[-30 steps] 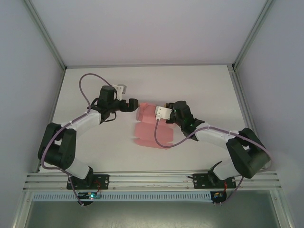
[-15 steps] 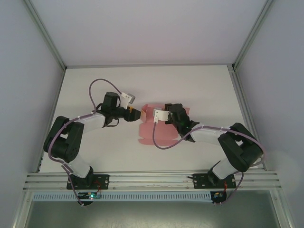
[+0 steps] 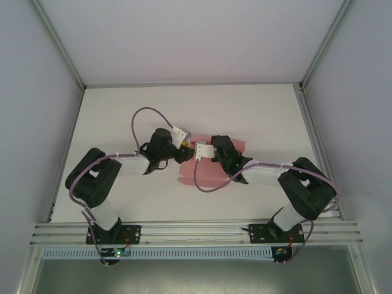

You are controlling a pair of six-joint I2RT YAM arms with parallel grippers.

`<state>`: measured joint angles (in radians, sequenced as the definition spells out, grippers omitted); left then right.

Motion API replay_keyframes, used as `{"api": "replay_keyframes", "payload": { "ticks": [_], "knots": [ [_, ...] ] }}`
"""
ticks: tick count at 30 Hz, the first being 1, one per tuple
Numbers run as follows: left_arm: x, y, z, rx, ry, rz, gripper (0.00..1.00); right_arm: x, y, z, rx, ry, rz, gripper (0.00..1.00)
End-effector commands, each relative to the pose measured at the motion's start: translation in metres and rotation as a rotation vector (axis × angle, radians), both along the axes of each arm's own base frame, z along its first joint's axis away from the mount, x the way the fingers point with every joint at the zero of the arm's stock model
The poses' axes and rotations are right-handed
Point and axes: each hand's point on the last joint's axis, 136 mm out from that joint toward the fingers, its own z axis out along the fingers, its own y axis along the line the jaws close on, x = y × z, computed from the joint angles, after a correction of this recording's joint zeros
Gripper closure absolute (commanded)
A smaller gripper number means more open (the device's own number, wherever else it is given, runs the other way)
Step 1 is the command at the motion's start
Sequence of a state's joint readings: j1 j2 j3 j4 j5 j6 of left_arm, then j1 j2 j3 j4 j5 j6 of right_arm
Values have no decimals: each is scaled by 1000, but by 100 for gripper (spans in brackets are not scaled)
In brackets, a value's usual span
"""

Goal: Assemble paper box

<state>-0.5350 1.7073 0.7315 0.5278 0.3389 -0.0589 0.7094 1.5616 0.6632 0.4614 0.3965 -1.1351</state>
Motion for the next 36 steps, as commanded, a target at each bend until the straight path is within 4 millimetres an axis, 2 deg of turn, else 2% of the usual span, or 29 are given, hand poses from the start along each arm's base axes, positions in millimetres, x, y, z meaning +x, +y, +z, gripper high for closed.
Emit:
{"api": "replay_keyframes", "payload": {
  "ticks": [1, 6, 10, 14, 19, 21, 26, 28, 30, 32, 34, 36],
  "knots": [
    [32, 21, -4, 93, -129, 251, 58, -19, 22, -17, 15, 97, 78, 100],
    [38, 24, -27, 149, -101, 311, 60, -25, 24, -25, -1, 142, 97, 100],
    [35, 10, -26, 64, -132, 255, 61, -32, 25, -35, -14, 197, 128, 100],
    [30, 3, -15, 31, -183, 196, 55, -36, 23, -43, -27, 281, 141, 100],
    [20, 15, -17, 86, -143, 180, 46, -34, 15, -45, -25, 340, 153, 100],
    [21, 19, -21, 97, -135, 171, 39, -34, 15, -46, -34, 358, 167, 100],
    [25, 28, -23, 130, -137, 210, 37, -36, 18, -47, -5, 404, 190, 100],
    [28, 32, -27, 145, -122, 227, 26, -38, 21, -44, 17, 419, 207, 100],
    [29, 29, -29, 139, -107, 216, 24, -40, 21, -49, -1, 441, 217, 100],
    [27, 20, -27, 103, -96, 172, 19, -38, 21, -57, -48, 422, 205, 100],
    [23, 11, -22, 58, -97, 134, 19, -29, 18, -61, -90, 352, 163, 100],
    [22, 7, -18, 36, -104, 106, 27, -17, 16, -60, -103, 281, 108, 100]
  ]
}}
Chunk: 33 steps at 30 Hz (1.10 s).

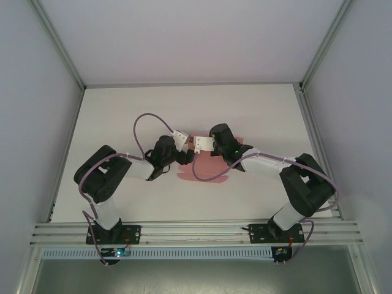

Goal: Assemble paper box

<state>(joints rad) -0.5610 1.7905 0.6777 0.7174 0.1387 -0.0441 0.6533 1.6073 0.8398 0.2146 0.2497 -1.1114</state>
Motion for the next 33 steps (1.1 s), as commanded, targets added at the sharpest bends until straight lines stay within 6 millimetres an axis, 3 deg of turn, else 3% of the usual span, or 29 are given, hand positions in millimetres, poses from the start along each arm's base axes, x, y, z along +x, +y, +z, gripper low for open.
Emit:
{"api": "replay_keyframes", "payload": {
  "ticks": [1, 6, 10, 14, 19, 21, 24, 26, 28, 31, 33],
  "knots": [
    [2, -9, 4, -34, 1, -48, 31, -28, 4, -59, -125, 96, 43, 100],
    [-17, -5, -1, -24, 41, -111, 30, -27, 1, -58, -186, -27, 32, 100],
    [-14, 24, 2, -81, 88, -56, 28, -37, 0, -58, -188, -32, 59, 100],
    [-10, 25, 10, -162, 129, -108, 28, -43, 2, -58, -195, -17, 91, 100],
    [-49, 8, 43, -253, 142, -304, 1, -36, -2, -60, -199, -1, 67, 100],
    [-60, 10, 56, -262, 128, -326, 0, -35, 0, -60, -197, -1, 70, 100],
    [-39, 41, 54, -180, 109, -80, 0, -33, 2, -57, -181, -4, 67, 100],
    [-17, 77, 39, -85, 141, 167, 0, -34, 4, -55, -174, -3, 74, 100],
    [-8, 99, 22, -36, 193, 267, 0, -33, 4, -56, -172, 2, 77, 100],
    [-9, 101, 11, -95, 234, 235, 0, -32, 3, -57, -171, 10, 73, 100],
    [-16, 91, 22, -201, 199, 142, 0, -31, 1, -59, -169, 24, 68, 100]
  ]
}}
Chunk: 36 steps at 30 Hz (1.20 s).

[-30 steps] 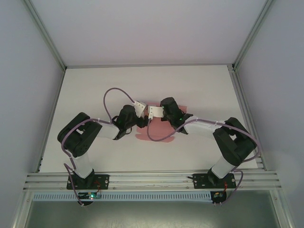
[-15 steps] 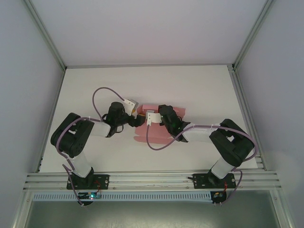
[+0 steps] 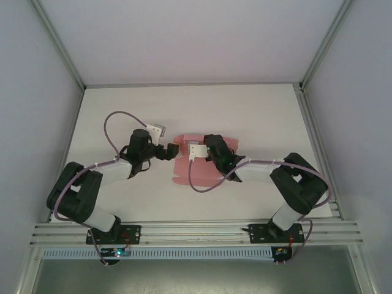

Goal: Assemble paper box

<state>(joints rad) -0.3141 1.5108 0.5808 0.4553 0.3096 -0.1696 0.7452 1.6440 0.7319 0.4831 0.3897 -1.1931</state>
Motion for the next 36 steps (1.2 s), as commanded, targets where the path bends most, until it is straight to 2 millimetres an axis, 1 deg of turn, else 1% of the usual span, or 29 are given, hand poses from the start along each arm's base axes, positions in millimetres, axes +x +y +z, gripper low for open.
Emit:
{"api": "replay_keyframes", "payload": {
  "ticks": [1, 2, 3, 5, 7, 8, 10, 11, 12, 14, 15, 16, 17, 19, 20, 21, 23, 25, 26, 28, 30, 33, 34, 36],
  "knots": [
    [-8, 1, 5, -113, -11, -16, 0, -22, -16, -57, -129, 192, 32, 100],
    [-5, 7, 11, -141, -20, 22, 0, -21, -16, -57, -124, 193, 31, 100],
    [-4, 9, 19, -174, -23, 22, 0, -22, -16, -57, -124, 198, 34, 100],
    [-8, 14, 31, -222, -35, 15, 0, -20, -17, -57, -125, 206, 29, 100],
    [-12, 20, 43, -243, -56, 16, 0, -19, -19, -57, -127, 210, 23, 100],
    [-11, 28, 47, -230, -70, 61, 0, -19, -19, -57, -128, 211, 26, 100],
    [-5, 49, 47, -180, -76, 181, 0, -20, -18, -58, -123, 216, 31, 100],
    [-1, 62, 43, -148, -58, 256, 0, -19, -18, -58, -122, 215, 33, 100],
    [1, 68, 38, -120, -33, 280, 0, -18, -17, -58, -124, 214, 33, 100],
    [6, 68, 23, -65, 25, 273, 0, -15, -17, -55, -113, 196, 27, 100],
    [7, 63, 17, -54, 50, 234, 0, -14, -16, -55, -107, 192, 25, 100],
    [6, 52, 12, -65, 71, 168, 0, -12, -15, -53, -98, 186, 23, 100],
    [3, 35, 9, -96, 89, 73, 0, -11, -14, -50, -89, 175, 23, 100],
    [-10, 1, 7, -157, 108, -126, 7, -10, -12, -47, -79, 167, 26, 100],
    [-18, -16, 6, -170, 120, -218, 8, -8, -11, -44, -78, 156, 24, 100],
    [-26, -29, 4, -168, 132, -291, 11, -8, -10, -42, -82, 145, 28, 100],
    [-34, -46, -3, -137, 157, -374, 16, -8, -10, -38, -85, 123, 27, 100],
    [-38, -58, -4, -131, 161, -430, 21, -8, -9, -34, -82, 115, 24, 100],
    [-40, -62, -3, -135, 158, -450, 23, -9, -9, -32, -77, 110, 26, 100],
    [-43, -67, 0, -152, 151, -474, 24, -11, -10, -29, -72, 108, 26, 100],
    [-44, -69, 1, -158, 146, -479, 26, -12, -10, -26, -72, 102, 26, 100],
    [-36, -62, -11, -94, 154, -402, 27, -16, -9, -20, -70, 85, 30, 100],
    [-33, -60, -17, -69, 157, -377, 33, -18, -7, -18, -61, 83, 38, 100],
    [-26, -57, -24, -37, 163, -332, 40, -23, -4, -17, -56, 87, 57, 100]
  ]
}}
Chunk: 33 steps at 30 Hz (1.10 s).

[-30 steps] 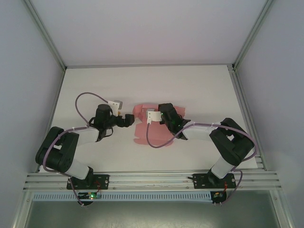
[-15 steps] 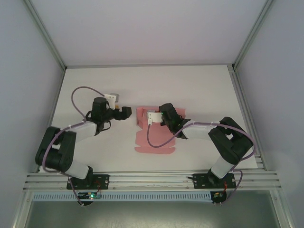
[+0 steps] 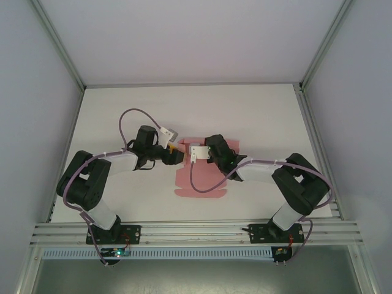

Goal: Assemble paper box

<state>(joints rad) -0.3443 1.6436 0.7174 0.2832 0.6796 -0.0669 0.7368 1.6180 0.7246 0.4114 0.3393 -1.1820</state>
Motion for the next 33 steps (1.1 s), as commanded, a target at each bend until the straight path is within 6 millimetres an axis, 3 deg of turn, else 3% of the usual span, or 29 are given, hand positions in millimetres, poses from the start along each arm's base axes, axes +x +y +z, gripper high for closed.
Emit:
{"api": "replay_keyframes", "payload": {
  "ticks": [1, 5, 10, 16, 17, 19, 21, 23, 25, 28, 31, 33],
  "knots": [
    [10, 2, -14, 74, -10, 50, 43, -16, 0, -8, -48, 27, 34, 100],
    [10, -11, -17, 82, -35, 24, 48, -23, 4, -17, -72, 34, 34, 100],
    [-13, -33, -7, 22, -23, -79, 49, -24, 0, -28, -104, 6, -10, 100],
    [-31, -27, 3, -10, -7, -65, 48, -22, -5, -22, -93, -12, -39, 100],
    [-31, -25, 6, -19, -4, -46, 46, -21, -7, -21, -96, -15, -44, 100],
    [-32, -20, 15, -31, -34, -12, 27, -19, -10, -20, -100, -20, -53, 100],
    [-28, -9, 27, -13, -80, 62, 17, -15, -13, -17, -83, -21, -66, 100],
    [-22, 6, 43, -3, -130, 167, 0, -14, -11, -11, -69, -34, -61, 100],
    [-17, 24, 54, 17, -175, 278, 0, -8, -14, -3, -60, -71, -77, 100],
    [-5, 68, 62, 86, -201, 526, 0, -2, -14, 8, -66, -121, -72, 100],
    [2, 105, 60, 115, -169, 692, 0, 3, -10, 23, -42, -186, -65, 100],
    [6, 117, 54, 102, -133, 731, 0, 5, -8, 31, -33, -215, -57, 100]
  ]
}}
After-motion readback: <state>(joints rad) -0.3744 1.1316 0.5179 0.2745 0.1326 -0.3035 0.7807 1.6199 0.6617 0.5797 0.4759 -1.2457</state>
